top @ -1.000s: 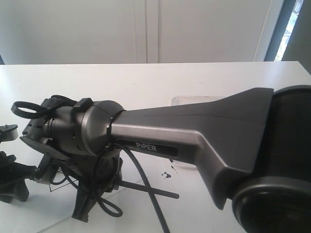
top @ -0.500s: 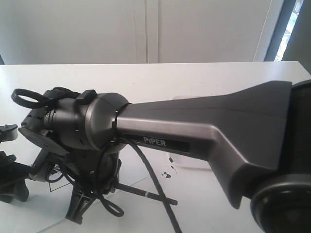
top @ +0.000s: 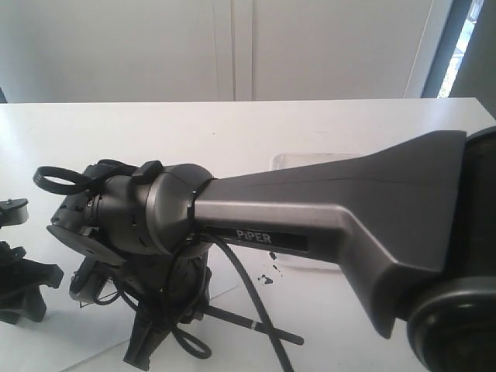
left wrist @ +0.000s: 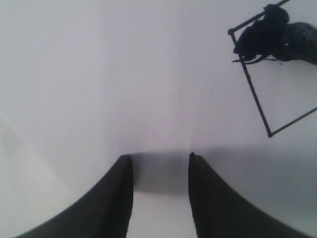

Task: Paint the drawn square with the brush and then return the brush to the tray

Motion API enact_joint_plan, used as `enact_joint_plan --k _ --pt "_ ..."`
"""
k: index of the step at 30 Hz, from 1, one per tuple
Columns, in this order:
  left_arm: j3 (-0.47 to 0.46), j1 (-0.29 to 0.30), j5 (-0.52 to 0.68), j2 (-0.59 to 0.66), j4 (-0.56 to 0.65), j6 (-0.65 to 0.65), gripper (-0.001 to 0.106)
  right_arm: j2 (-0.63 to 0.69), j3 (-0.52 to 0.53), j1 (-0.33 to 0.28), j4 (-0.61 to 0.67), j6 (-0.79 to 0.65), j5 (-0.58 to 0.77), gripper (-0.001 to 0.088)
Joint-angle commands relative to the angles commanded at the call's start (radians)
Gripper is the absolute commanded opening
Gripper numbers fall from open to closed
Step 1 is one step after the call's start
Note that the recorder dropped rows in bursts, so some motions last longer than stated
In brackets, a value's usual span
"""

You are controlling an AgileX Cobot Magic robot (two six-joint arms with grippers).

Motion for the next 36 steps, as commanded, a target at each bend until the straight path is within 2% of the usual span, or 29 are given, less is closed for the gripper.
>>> enact_joint_plan --k 17,25,36 --pt "0.0 0.0 0.0 0.0 0.0 -0.005 0.043 0.0 0.001 -0.002 -0.037 0.055 0.0 0.0" --pt "0.0 0.0 -0.022 0.0 0.0 -0.019 0.043 0.0 0.061 -0.002 -0.033 0.053 0.0 0.0" --pt "0.0 0.0 -0.015 0.0 0.0 -0.018 0.043 0.0 0.046 0.002 0.004 0.015 0.0 0.0"
